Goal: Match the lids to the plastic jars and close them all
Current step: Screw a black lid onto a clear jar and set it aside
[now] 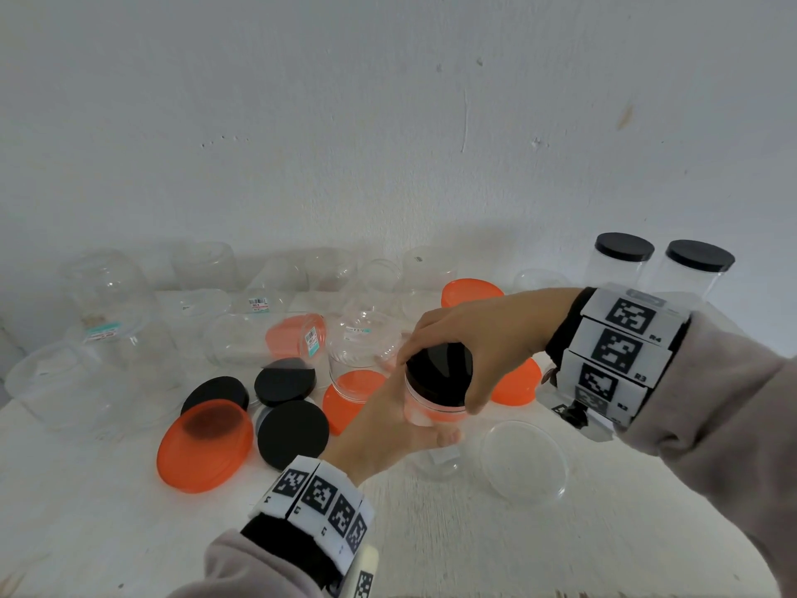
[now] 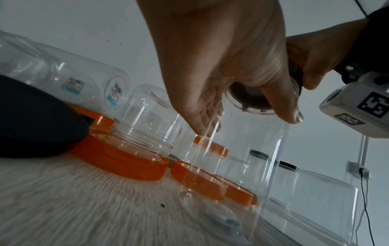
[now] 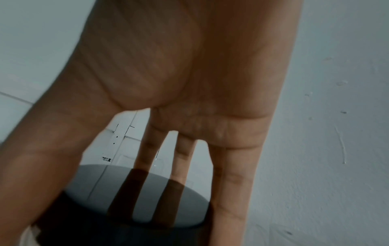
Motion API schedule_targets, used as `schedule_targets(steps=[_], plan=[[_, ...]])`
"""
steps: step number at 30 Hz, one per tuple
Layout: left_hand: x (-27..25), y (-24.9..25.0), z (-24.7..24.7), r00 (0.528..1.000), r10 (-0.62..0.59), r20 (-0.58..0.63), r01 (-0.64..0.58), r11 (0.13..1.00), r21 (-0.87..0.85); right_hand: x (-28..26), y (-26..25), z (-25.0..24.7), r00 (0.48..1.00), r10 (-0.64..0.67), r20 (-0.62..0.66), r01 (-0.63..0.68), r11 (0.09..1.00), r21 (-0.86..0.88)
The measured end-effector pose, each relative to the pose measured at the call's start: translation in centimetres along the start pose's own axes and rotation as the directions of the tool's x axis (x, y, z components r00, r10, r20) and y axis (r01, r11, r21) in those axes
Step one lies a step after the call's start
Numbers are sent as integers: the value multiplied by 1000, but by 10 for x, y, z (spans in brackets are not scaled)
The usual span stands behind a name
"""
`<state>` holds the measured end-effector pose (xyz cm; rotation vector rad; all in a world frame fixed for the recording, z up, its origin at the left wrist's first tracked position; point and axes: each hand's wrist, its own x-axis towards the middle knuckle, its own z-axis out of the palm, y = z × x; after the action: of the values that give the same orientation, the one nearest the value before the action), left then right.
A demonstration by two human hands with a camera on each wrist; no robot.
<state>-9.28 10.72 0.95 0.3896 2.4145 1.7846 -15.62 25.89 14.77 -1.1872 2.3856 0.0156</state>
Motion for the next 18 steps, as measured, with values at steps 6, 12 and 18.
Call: schedule_targets(steps=[6, 12, 18], plan=[[0, -3, 2, 999, 3, -40, -4, 1000, -22, 4, 2, 3, 996, 55, -74, -57, 998, -20], [0, -1, 3, 999, -1, -33, 0, 999, -42, 1, 2, 4, 995, 41, -92, -44, 999, -29], [0, 2, 3, 1000, 17, -16, -17, 999, -47, -2, -4, -1, 1000, 2, -16, -2, 999, -37]])
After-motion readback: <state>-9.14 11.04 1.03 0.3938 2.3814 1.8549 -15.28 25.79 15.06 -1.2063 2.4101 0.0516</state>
